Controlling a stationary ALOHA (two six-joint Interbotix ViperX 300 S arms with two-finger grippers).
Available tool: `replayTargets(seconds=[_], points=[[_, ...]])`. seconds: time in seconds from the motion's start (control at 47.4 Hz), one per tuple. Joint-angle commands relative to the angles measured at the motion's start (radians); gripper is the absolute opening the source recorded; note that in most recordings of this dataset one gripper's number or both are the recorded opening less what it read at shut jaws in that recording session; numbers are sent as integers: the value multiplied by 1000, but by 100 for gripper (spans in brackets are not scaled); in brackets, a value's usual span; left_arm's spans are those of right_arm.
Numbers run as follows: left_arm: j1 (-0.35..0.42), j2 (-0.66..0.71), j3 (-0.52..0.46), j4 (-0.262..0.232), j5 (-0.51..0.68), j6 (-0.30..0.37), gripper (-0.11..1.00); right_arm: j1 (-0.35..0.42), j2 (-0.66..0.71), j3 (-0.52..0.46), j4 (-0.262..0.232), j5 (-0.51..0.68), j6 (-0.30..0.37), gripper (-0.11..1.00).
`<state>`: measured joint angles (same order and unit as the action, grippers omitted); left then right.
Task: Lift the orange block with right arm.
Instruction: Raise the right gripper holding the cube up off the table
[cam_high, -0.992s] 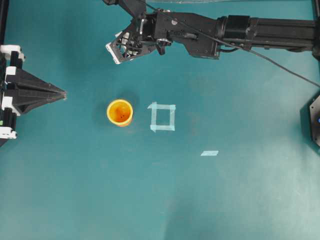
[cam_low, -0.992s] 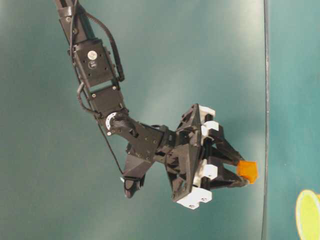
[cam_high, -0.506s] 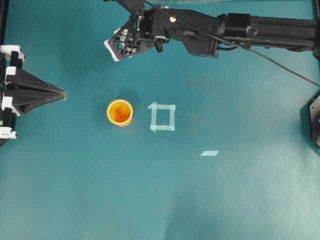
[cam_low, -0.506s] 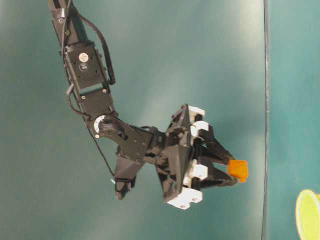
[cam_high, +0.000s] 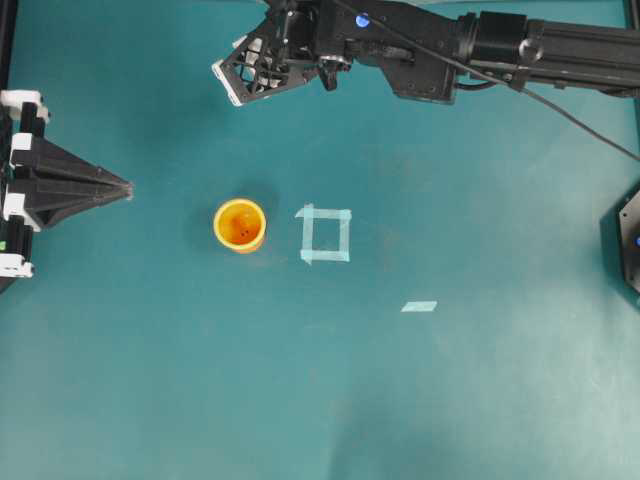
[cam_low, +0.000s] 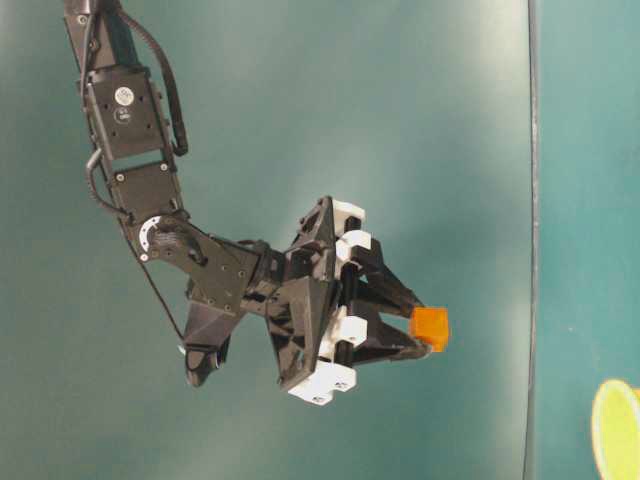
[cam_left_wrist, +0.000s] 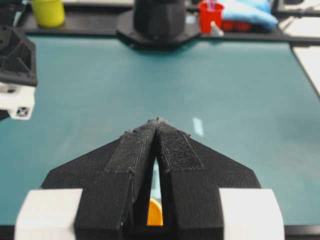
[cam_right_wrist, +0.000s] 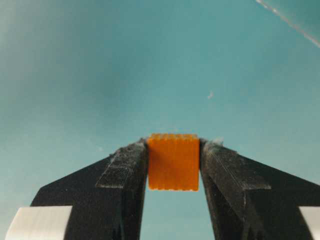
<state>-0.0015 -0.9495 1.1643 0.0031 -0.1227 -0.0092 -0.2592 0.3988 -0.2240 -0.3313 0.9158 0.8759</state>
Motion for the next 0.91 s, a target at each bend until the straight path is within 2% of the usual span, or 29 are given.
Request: replayTargets(seconds=[0.0, 0.886], points=[[0, 3, -28, 0, -5, 2, 0, 0, -64, -34, -5, 0, -5, 40], [0, 3, -28, 2, -5, 2, 0, 9, -89, -34, -5, 12, -3, 40]])
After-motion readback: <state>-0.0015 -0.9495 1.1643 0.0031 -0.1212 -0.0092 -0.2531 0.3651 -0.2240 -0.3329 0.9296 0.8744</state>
